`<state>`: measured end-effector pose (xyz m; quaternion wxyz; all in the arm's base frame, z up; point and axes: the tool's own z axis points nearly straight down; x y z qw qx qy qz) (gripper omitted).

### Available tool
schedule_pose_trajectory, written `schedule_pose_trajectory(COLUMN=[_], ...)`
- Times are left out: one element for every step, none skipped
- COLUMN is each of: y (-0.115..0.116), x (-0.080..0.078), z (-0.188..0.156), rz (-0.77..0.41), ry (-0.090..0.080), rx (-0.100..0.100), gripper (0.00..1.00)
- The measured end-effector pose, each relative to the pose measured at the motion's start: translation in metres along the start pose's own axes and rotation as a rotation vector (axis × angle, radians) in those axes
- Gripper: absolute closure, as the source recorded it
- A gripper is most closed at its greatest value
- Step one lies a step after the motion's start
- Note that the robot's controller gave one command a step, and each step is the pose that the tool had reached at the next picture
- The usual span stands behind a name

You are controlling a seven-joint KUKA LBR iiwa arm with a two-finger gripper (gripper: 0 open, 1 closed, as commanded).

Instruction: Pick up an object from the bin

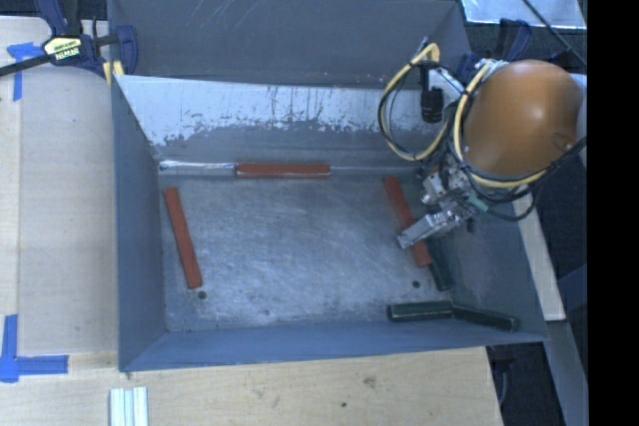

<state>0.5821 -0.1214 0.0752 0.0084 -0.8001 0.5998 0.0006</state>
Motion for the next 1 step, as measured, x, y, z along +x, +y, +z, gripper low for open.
schedule_pose_trajectory(y=[-0.0105], x=[-0.0165], z=[-0.1528], rz=[-0.003], ry=[0.013], rx=[-0.004], gripper=[1.00])
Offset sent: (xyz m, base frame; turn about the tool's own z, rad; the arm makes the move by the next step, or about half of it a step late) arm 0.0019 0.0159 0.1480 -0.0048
